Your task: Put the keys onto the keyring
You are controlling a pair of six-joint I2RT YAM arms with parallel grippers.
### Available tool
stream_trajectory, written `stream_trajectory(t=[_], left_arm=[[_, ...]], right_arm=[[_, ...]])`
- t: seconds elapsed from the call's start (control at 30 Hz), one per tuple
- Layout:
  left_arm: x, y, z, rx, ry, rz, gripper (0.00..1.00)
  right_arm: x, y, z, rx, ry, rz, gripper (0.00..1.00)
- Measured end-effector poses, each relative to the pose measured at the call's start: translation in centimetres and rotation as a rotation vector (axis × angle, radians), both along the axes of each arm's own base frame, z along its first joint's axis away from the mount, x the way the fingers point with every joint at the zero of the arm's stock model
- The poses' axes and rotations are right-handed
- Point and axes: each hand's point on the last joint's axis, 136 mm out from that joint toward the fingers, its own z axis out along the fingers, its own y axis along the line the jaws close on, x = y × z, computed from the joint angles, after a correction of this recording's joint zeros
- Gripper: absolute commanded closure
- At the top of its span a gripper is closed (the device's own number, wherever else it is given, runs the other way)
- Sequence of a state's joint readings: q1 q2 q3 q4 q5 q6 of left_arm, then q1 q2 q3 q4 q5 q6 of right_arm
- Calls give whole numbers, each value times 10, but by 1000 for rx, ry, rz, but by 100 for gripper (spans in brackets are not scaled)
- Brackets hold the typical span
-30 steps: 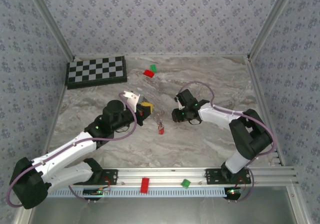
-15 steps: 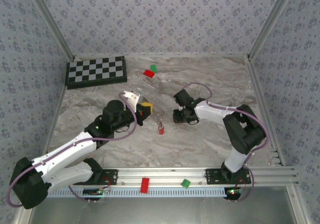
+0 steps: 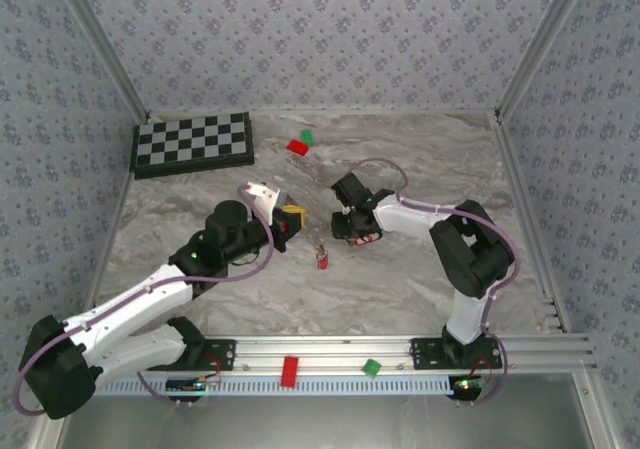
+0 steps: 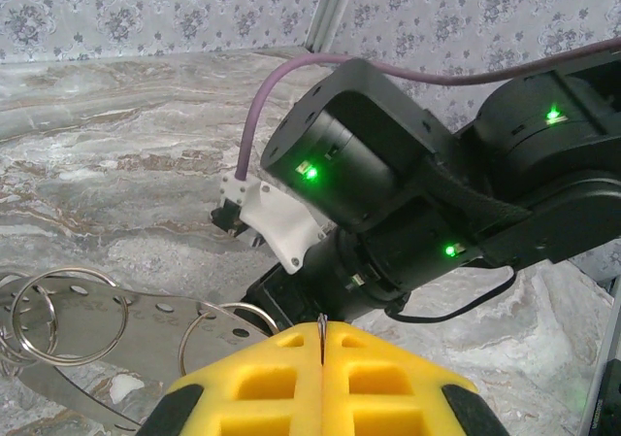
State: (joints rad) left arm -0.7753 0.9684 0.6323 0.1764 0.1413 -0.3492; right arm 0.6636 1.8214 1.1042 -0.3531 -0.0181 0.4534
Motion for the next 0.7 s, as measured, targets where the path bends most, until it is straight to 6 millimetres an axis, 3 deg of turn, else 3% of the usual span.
stream_trajectory(t=[0.27,0.47,0.7], left_arm=[[0,0,0,0,0,0,100],[0,0,0,0,0,0,100],[0,0,0,0,0,0,100]], right_arm=[[-10,6,-4,-7,-5,16,66],[-38,5,-5,16,-7,25,66],[-70,-12,-6,33,3,4,65]])
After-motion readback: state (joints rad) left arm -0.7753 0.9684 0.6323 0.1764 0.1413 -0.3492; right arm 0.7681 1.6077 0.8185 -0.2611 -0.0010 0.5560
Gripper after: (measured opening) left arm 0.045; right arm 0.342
